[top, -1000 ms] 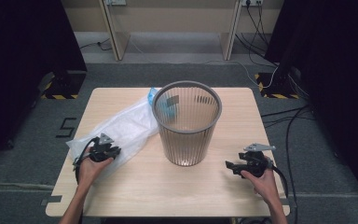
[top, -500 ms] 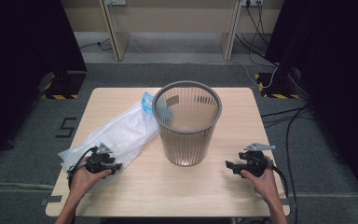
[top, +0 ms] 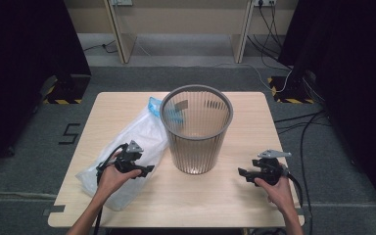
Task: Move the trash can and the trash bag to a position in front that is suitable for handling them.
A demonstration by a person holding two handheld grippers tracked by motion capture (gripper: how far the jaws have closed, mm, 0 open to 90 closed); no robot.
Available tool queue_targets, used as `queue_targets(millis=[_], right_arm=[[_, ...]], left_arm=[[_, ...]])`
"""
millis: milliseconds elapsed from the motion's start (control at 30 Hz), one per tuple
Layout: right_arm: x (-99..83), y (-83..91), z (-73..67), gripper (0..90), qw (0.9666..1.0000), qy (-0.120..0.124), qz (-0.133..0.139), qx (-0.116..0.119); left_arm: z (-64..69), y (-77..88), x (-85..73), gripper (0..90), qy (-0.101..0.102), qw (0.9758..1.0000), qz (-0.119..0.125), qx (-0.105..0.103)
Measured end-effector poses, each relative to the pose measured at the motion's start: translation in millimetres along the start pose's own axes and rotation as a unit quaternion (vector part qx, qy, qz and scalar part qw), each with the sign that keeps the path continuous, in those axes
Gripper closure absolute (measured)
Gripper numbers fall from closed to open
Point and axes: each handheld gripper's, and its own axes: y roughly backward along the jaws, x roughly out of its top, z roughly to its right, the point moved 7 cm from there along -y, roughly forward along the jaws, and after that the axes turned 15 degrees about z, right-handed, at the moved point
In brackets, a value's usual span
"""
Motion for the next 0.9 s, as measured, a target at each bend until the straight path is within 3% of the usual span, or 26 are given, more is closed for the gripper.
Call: queue_targets(millis=[167, 200, 300, 367, 467, 567, 733, 767, 833, 900], right_arm=[[-1.2, -0.9, -1.5, 24.6, 1.0000, 0.002, -0.004, 0.003], [-1.1, -0.8, -1.0, 24.6, 1.0000, 0.002, -0.003, 0.002], [-0.4, -0.1, -0.5, 24.6, 1.0000, 0.001, -0.002, 0.002], [-0.4, 0.1, -0.2, 24.6, 1.0000, 0.002, -0.001, 0.002], [-0.9, -0.2, -0.2, 24.6, 1.0000, 0.003, -0.002, 0.002], [-1.1, -0.6, -0.5, 24.6, 1.0000, 0.003, -0.003, 0.003], [-1.3, -1.3, -0.7, 24.6, 1.0000, 0.003, -0.004, 0.003], [-1.4, -1.5, -0.9, 24.6, 1.0000, 0.002, -0.004, 0.003], [-1.7, -2.2, -1.1, 24.6, 1.0000, 0.002, -0.005, 0.003], [-1.9, -2.6, -1.5, 24.6, 1.0000, 0.001, -0.006, 0.003]], left_arm=[[-8.3, -25.4, 3.8, 29.3, -0.001, 1.0000, -0.008, -0.001], [-8.9, -29.6, 3.0, 34.0, -0.003, 0.9999, -0.010, -0.004], [-13.5, -39.0, -0.6, 63.0, -0.010, 0.9999, -0.006, 0.001], [-18.7, -43.1, -1.8, 78.4, 0.008, 1.0000, 0.003, 0.000], [-33.6, -45.0, -1.5, 87.1, 0.039, 0.9986, 0.021, 0.029], [-54.3, -42.5, -3.4, 88.2, 0.067, 0.9949, 0.036, 0.066], [-88.0, -35.1, -13.9, 87.3, 0.121, 0.9849, 0.051, 0.113], [-92.7, -32.9, -15.3, 86.4, 0.125, 0.9834, 0.050, 0.122], [-98.0, -30.1, -17.0, 82.4, 0.133, 0.9810, 0.051, 0.131], [-99.4, -27.4, -17.4, 68.1, 0.136, 0.9796, 0.047, 0.140]])
